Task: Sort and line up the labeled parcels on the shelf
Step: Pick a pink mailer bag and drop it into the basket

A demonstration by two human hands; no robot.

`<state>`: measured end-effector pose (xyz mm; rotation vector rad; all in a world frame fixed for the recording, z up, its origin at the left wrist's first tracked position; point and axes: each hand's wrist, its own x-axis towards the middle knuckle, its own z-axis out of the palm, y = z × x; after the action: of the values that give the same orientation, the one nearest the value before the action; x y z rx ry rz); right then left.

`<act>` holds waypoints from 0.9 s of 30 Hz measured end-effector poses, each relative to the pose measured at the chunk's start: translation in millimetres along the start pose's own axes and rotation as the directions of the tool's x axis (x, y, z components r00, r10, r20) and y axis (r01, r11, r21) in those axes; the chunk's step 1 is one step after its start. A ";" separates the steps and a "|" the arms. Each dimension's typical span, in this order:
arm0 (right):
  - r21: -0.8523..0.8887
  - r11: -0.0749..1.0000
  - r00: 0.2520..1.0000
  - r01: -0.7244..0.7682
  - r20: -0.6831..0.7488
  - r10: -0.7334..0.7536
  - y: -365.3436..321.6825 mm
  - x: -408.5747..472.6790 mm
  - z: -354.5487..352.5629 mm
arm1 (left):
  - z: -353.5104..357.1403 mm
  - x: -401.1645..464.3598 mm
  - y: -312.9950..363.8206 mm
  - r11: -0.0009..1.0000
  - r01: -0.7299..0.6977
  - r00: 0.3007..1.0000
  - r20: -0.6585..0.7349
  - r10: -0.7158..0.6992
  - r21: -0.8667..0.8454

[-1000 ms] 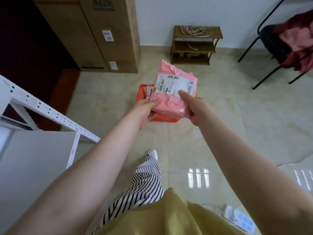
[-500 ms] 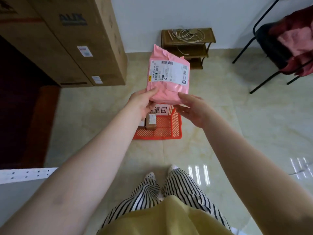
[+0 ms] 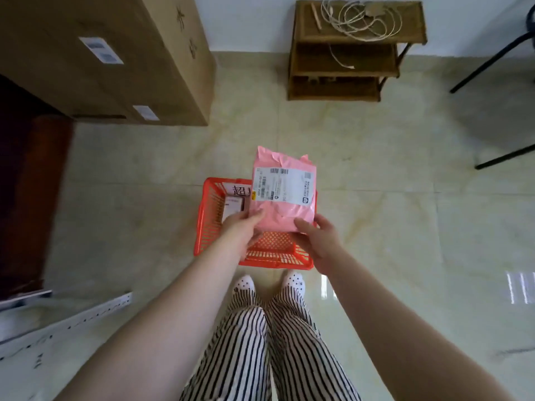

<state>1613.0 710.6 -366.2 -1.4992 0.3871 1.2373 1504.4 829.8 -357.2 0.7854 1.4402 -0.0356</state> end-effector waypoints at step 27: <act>-0.162 0.966 0.914 -0.202 -0.386 0.126 278.1 462.6 -75.7 | 99.0 472.1 -244.6 0.959 0.251 0.938 -0.212 -0.274 -0.129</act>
<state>1618.4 718.0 -911.1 -1.9156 0.6700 1.1429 1557.4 798.0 -894.4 0.5224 1.7460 -0.0792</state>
